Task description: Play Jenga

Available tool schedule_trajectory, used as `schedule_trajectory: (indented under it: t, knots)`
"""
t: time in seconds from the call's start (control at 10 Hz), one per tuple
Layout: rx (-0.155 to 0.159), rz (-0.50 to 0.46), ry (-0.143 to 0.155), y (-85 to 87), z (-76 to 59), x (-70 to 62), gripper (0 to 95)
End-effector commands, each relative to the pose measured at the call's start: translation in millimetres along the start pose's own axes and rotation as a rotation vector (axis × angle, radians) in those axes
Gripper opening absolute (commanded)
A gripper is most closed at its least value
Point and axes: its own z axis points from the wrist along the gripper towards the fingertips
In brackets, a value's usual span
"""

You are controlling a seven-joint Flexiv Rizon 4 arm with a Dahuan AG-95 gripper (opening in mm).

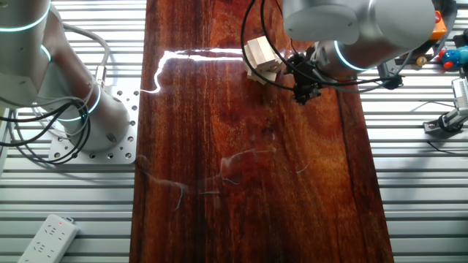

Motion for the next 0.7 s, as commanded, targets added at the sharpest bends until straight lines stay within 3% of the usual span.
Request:
schedule_trajectory:
  t: [0.1,0.7]
  knots:
    - [-0.004,0.004,-0.002,0.6,2.2,1.4,57.0]
    - [-0.018,0.018,-0.001,1.3,9.6,8.1,57.0]
